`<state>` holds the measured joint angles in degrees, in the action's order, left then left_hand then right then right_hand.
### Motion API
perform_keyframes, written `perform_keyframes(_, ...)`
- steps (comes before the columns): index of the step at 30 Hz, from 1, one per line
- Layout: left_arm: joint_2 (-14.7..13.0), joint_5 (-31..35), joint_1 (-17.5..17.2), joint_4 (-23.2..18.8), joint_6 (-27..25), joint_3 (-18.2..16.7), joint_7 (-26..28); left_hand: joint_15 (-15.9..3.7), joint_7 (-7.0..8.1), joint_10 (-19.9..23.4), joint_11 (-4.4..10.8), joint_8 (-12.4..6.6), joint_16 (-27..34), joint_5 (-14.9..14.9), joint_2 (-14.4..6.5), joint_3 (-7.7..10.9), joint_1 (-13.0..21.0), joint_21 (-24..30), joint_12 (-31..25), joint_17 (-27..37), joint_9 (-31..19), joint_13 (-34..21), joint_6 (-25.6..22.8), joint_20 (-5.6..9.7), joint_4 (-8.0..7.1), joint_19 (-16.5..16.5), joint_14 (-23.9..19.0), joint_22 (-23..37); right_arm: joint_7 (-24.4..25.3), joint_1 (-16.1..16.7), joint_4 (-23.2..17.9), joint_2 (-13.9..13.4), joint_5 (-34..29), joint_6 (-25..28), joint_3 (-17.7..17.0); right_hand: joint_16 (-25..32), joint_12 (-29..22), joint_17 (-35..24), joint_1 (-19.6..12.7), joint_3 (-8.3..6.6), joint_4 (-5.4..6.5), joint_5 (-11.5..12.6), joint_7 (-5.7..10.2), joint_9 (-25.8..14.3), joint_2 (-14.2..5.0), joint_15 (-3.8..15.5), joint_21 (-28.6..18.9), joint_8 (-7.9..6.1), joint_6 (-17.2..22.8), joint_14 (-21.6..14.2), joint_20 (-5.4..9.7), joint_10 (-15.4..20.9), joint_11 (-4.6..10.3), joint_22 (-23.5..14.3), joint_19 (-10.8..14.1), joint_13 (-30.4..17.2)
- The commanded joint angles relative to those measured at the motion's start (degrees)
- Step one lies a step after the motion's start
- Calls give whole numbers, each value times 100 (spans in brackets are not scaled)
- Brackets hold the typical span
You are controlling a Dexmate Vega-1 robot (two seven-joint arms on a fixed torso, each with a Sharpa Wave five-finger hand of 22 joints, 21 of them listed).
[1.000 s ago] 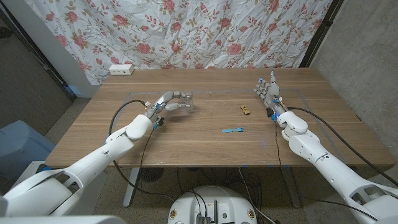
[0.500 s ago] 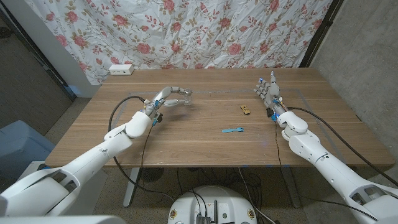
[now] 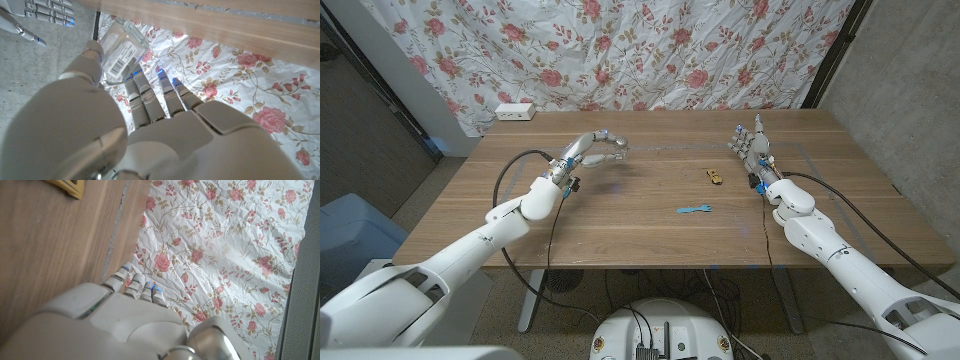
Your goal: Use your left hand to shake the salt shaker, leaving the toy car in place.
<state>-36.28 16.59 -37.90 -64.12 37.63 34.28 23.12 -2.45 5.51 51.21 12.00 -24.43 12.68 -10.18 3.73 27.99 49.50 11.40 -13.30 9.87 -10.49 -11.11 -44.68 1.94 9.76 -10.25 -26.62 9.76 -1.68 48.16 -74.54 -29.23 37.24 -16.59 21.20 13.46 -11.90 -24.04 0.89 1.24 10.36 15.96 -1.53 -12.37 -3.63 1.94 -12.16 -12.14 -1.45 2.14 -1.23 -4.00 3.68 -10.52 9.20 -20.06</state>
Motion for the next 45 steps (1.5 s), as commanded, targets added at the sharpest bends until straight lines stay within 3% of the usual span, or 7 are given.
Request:
perform_keyframes(1, -82, 833, 245, 117, 310, 129, 660, -858, 56, 67, 84, -38, -27, -22, -62, -25, 44, -23, 6, 17, -37, -8, -181, -21, -6, -5, -58, 8, 0, -1, 0, 0, 0, 0, 0, 25, -41, -29, 18, 8, 32, 41, -44, -21, -554, 201, -36, -35, -3, 29, -4, -31, 7, -30, 40, -21)
perform_keyframes(31, -461, 2332, 944, -102, -79, 685, 1337, -847, 75, 165, 81, -23, -57, -21, -114, -99, 31, -35, 25, 23, -45, -20, -273, -28, -33, 0, -88, 7, -1, -2, 2, 1, 0, -1, 0, 24, -37, -29, 18, 8, 32, 41, -45, -21, -555, 201, -35, -36, -3, 32, -7, -40, 4, -30, 37, -21)
perform_keyframes(45, -618, 3287, 1390, -57, -173, 1146, 2040, -848, 108, 177, 82, -15, -63, -20, -133, -132, 4, -36, 40, 26, -62, -22, -278, -22, -48, -5, -102, 7, -1, -2, 1, 1, -1, 0, 0, 25, -41, -29, 18, 8, 32, 41, -48, -21, -555, 198, -36, -36, -2, 30, -5, -33, 1, -30, 38, -21)
